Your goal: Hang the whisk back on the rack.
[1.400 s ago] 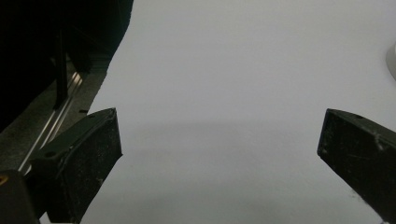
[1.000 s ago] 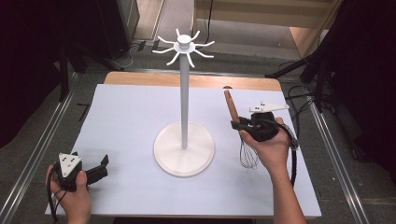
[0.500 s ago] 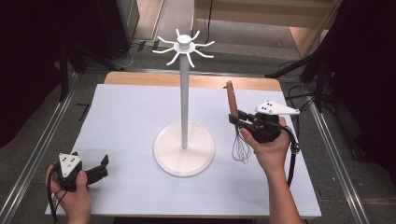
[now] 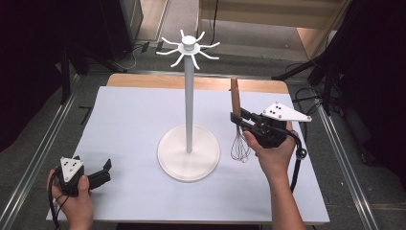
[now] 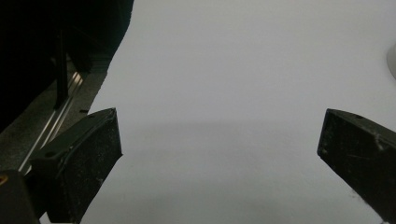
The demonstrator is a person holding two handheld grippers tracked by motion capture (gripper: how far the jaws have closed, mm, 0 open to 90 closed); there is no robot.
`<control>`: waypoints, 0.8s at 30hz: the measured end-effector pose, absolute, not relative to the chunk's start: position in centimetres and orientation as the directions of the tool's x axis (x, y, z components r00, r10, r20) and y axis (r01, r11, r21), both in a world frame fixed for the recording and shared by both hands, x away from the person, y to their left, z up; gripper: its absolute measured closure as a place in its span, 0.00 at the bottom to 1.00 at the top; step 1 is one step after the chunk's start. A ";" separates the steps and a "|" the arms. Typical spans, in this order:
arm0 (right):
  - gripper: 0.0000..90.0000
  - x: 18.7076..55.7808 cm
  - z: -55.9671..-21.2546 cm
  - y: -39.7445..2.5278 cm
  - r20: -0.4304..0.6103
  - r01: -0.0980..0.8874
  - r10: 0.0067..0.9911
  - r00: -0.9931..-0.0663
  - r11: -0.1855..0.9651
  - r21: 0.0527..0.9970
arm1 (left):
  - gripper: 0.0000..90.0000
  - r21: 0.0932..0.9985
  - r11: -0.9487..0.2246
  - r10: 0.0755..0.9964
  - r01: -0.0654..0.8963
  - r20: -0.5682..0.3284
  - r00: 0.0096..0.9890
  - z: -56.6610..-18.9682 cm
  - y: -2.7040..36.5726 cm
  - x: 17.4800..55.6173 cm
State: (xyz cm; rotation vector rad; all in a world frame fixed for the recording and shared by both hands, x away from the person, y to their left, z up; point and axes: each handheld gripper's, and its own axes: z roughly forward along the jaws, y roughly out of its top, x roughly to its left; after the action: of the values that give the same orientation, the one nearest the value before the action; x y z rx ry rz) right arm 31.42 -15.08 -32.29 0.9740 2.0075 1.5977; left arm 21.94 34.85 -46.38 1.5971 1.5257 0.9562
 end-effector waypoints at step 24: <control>0.78 29.3 -28.8 -14.0 0.097 0.148 0.685 -0.722 0.017 0.989 | 0.00 0.882 -0.044 0.999 0.469 0.036 0.027 -46.4 34.8 21.9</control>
State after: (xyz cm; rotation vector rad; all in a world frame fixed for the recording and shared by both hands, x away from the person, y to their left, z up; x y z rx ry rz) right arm 29.32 -13.97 -28.84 0.8496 1.8892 1.7516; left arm 21.94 34.85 -46.37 1.6009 1.5256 0.9553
